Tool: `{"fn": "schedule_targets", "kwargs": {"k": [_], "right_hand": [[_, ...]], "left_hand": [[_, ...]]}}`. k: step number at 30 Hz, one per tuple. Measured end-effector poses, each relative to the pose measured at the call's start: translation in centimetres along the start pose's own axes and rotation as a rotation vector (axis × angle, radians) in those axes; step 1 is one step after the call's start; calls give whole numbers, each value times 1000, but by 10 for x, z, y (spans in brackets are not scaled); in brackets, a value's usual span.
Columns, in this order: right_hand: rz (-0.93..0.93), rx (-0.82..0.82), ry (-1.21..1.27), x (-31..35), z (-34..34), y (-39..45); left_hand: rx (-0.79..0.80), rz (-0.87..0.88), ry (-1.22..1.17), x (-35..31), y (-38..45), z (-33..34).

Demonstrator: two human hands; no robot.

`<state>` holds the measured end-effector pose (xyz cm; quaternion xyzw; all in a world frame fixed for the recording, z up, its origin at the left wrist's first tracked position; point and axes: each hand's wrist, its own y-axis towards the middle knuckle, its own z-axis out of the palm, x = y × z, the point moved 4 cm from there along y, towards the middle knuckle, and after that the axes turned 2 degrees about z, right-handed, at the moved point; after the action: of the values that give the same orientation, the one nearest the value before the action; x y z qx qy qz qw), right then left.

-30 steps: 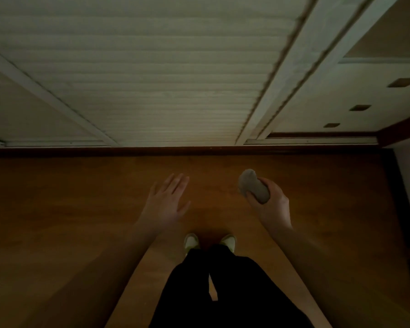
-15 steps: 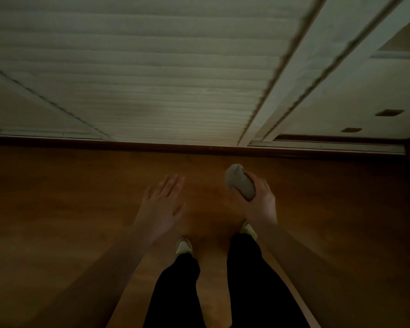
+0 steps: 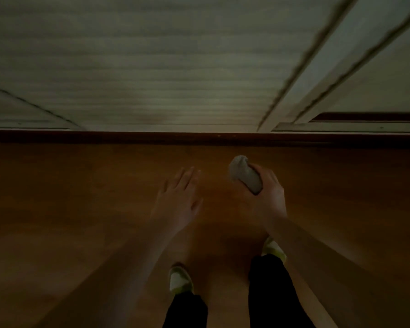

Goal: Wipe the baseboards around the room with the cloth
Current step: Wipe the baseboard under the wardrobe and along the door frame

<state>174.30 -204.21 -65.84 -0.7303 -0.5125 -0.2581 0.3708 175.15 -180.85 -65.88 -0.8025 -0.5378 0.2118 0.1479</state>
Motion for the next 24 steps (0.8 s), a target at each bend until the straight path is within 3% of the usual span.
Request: {"fn": "schedule_targets", "kwargs": {"k": [8, 17, 21, 24], "right_hand": [[-44, -48, 73, -76, 115, 72], [-123, -14, 38, -157, 247, 144], [-122, 18, 46, -170, 281, 168], [-136, 66, 44, -161, 301, 190]], "left_hand": [[-8, -41, -12, 46, 97, 118], [25, -313, -109, 102, 171, 288], [-80, -191, -140, 114, 188, 317], [12, -145, -127, 117, 198, 324]]}}
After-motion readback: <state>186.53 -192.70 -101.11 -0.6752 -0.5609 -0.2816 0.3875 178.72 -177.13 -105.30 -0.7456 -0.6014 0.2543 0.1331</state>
